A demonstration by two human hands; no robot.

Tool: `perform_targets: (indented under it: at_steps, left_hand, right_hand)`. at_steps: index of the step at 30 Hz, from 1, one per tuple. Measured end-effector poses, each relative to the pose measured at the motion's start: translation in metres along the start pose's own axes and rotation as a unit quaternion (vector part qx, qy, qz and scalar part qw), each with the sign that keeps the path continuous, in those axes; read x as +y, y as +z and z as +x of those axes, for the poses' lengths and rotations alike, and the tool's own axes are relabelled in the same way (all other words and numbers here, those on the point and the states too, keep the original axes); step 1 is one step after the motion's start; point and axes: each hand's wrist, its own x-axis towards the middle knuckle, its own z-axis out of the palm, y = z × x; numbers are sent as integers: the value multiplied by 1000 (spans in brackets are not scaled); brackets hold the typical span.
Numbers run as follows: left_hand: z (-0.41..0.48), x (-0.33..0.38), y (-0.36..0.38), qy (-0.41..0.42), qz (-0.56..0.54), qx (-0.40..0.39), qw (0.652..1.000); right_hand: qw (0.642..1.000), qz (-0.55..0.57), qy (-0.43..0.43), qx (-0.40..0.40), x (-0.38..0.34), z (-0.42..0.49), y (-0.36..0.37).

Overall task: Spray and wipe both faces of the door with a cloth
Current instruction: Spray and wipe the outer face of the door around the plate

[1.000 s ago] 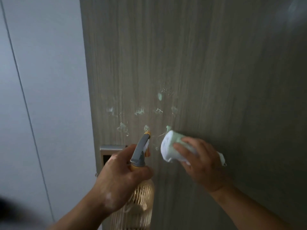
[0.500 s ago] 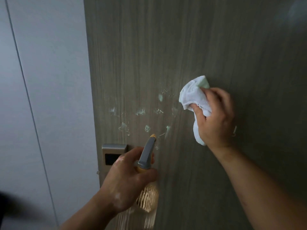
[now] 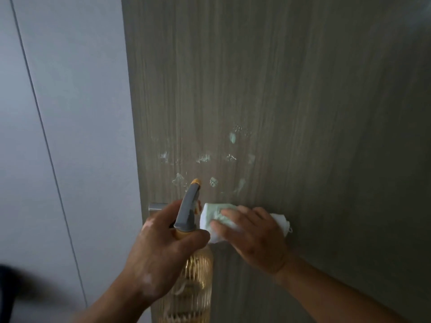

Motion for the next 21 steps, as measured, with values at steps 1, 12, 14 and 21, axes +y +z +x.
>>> perform_targets:
  at_steps: [1, 12, 14, 21]
  left_hand:
    - [0, 0, 0, -3, 0, -4, 1000]
    - [8, 15, 3, -23, -9, -22, 999]
    - [11, 15, 2, -25, -10, -19, 999]
    - [12, 15, -2, -3, -12, -3, 1000]
  right_hand:
    - [1000, -9, 7, 17, 9, 10, -5]
    - [956, -62, 190, 214, 116, 150, -63]
    - [963, -66, 168, 197, 101, 137, -57]
    - [998, -24, -36, 35, 35, 23, -17]
